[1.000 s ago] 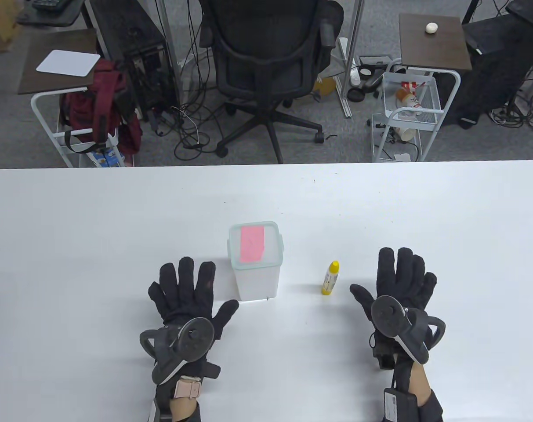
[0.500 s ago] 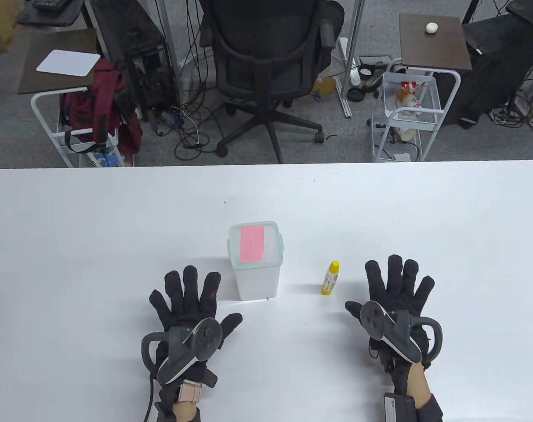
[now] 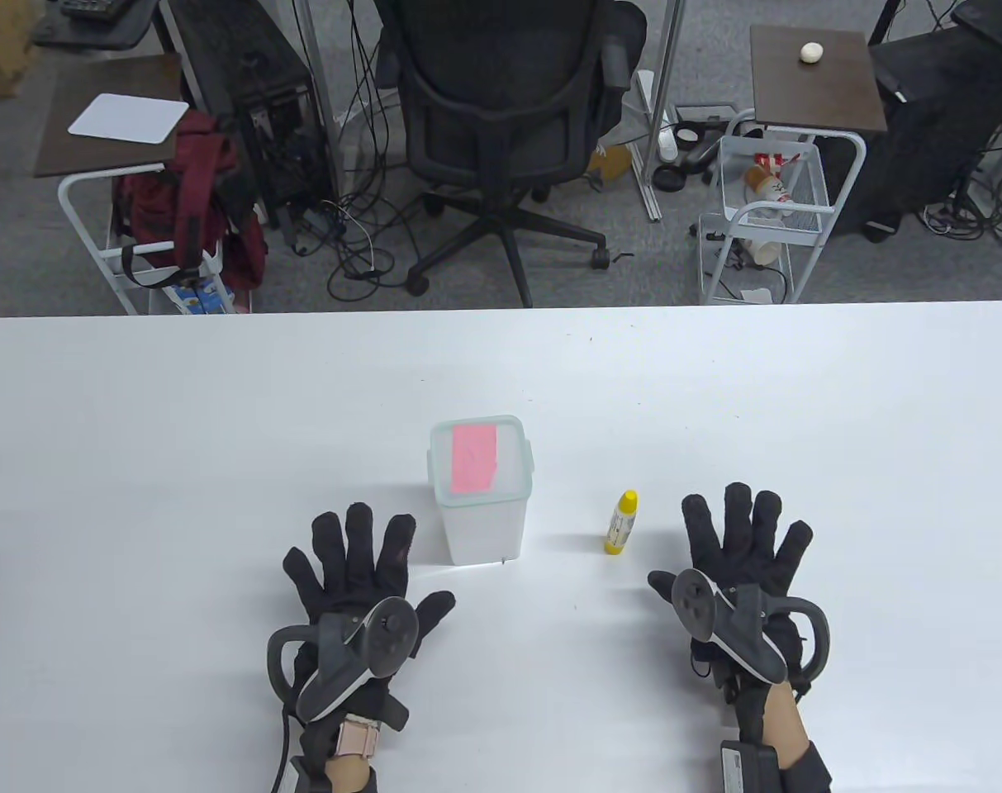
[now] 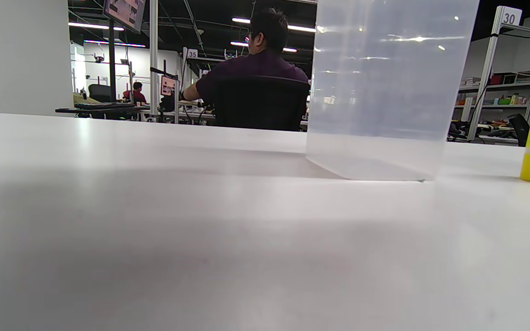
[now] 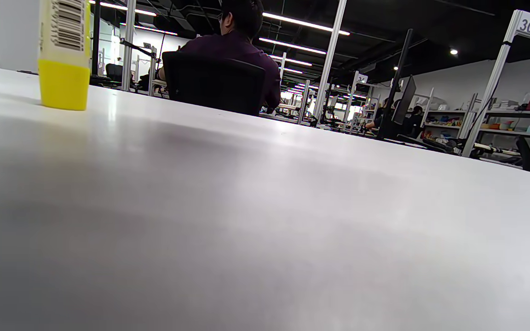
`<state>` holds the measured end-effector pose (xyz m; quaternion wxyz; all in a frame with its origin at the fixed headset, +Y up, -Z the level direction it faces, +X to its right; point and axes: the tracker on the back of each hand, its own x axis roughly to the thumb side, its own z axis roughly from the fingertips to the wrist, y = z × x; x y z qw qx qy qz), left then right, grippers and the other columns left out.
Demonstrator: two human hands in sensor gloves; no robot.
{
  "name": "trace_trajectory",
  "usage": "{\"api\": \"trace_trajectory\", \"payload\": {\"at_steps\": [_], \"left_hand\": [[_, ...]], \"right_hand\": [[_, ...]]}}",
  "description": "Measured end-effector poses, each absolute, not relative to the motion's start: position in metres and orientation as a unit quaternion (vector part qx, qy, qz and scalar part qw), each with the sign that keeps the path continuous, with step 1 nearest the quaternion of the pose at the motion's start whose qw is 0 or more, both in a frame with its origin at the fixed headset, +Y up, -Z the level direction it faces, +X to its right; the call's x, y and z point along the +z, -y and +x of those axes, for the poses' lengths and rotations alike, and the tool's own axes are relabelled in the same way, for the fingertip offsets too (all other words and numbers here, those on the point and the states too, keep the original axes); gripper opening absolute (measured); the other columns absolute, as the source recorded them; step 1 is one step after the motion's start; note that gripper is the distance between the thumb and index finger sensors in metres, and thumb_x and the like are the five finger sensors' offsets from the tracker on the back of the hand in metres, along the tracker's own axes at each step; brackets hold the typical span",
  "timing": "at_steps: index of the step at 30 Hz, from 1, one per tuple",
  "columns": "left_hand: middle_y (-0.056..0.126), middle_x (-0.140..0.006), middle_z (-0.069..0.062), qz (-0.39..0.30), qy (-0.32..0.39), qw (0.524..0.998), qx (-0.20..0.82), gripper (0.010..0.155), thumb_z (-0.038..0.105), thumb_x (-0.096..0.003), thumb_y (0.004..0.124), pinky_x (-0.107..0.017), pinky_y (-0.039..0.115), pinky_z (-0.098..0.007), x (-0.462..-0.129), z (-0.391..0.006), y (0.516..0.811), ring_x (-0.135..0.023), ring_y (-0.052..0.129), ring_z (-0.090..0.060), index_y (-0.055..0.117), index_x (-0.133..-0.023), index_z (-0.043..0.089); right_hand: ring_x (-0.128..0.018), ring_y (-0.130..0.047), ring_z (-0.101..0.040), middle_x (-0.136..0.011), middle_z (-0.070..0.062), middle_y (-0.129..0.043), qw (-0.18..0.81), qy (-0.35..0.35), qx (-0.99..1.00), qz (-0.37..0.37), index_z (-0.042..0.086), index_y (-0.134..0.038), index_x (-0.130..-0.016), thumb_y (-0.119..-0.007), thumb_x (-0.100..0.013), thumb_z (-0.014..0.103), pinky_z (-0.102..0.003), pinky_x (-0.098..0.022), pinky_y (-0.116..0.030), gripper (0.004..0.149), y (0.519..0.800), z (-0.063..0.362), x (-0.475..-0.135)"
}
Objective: Squeeze liquid glue on card and attach to container
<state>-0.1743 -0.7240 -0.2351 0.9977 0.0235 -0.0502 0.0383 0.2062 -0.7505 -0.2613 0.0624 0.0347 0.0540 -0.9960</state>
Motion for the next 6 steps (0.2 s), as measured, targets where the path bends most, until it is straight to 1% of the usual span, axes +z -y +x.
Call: {"api": "trace_trajectory", "payload": {"at_steps": [6], "left_hand": [[-0.009, -0.121, -0.011, 0.015, 0.049, 0.998, 0.041, 0.093, 0.079, -0.0488, 0.048, -0.069, 0.003, -0.069, -0.2352, -0.1745, 0.7244, -0.107, -0.012, -0.042, 0.0, -0.115, 0.033]], "right_hand": [[-0.115, -0.001, -0.051, -0.122, -0.021, 0.005, 0.068, -0.055, -0.996, 0.032, 0.029, 0.003, -0.114, -0.041, -0.046, 0.076, -0.073, -0.075, -0.001, 0.093, 0.7509, 0.2046, -0.261]]}}
